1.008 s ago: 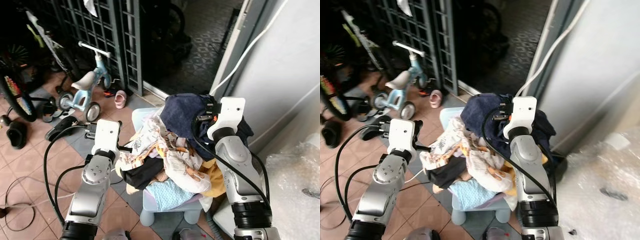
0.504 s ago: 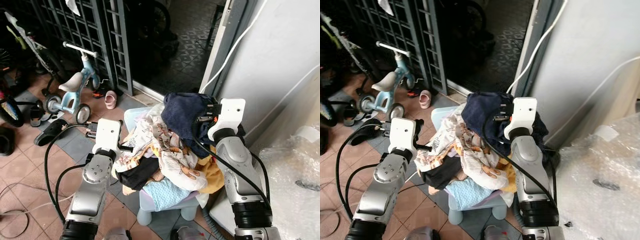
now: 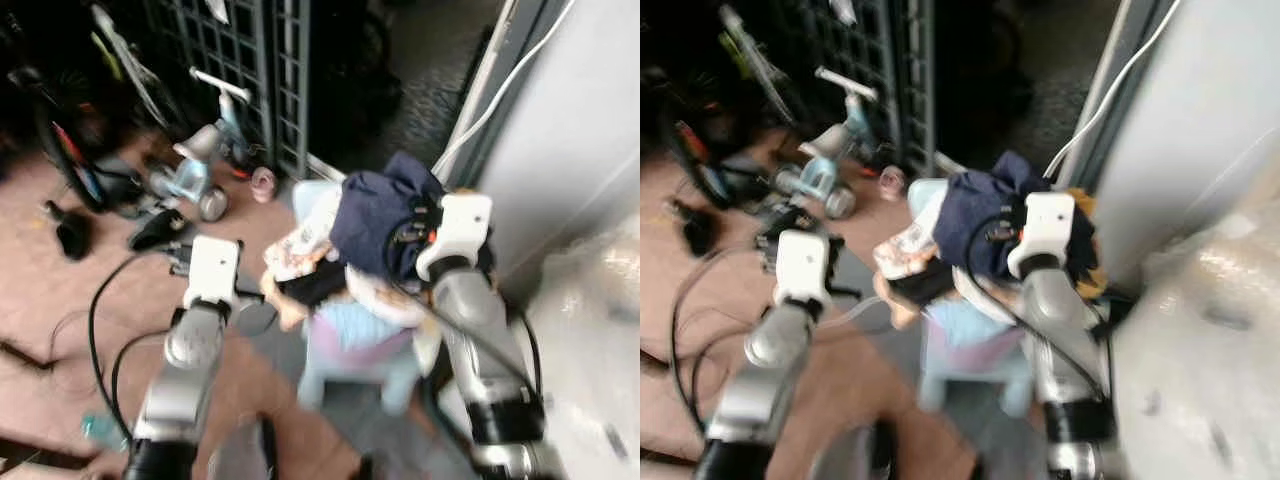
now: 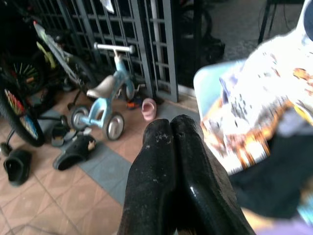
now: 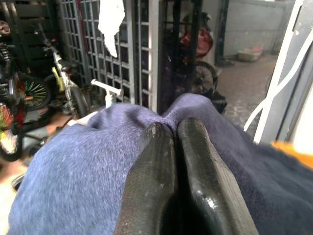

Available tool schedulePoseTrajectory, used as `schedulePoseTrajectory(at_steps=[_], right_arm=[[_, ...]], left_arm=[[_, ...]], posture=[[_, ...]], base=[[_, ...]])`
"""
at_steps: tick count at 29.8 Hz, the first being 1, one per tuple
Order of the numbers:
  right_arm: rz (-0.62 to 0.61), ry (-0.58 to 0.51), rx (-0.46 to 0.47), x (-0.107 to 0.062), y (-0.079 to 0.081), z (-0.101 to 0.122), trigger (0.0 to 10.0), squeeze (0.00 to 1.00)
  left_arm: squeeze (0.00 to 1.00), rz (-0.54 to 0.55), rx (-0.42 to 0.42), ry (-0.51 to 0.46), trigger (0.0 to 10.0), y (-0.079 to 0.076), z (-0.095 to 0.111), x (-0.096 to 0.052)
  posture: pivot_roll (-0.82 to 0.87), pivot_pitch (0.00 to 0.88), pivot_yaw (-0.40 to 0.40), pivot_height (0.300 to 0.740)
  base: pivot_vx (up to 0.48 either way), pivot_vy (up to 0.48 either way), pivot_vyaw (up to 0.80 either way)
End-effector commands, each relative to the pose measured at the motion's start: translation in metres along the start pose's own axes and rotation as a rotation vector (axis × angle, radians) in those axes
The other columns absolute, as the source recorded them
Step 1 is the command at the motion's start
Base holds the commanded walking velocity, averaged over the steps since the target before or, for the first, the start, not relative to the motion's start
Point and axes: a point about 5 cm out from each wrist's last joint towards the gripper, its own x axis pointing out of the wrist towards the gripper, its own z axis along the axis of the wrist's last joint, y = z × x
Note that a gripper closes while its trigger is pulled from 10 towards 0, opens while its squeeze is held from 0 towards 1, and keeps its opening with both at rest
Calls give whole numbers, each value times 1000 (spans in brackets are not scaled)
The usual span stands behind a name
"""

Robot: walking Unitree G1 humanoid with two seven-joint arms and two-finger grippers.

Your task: Clothes washing

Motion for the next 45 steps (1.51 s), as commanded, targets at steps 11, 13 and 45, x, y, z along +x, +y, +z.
schedulePoseTrajectory(at_steps=[11, 13, 45], right_arm=[[-32, -26, -3, 3, -4, 5, 10000, 0], [-39, -31, -5, 3, -5, 5, 10000, 0], [-45, -37, -2, -1, -5, 3, 10000, 0]], left_arm=[[0, -54, -3, -59, 10000, -4, 11, 3], [0, -59, 1, -65, 10000, -4, 12, 5], [0, 1, -26, -76, 10000, 0, 13, 9]], posture=[[-47, 0, 6, 740], [-52, 0, 12, 740], [-54, 0, 10, 740]], base=[[-22, 0, -603], [0, 0, -800], [0, -313, -462]])
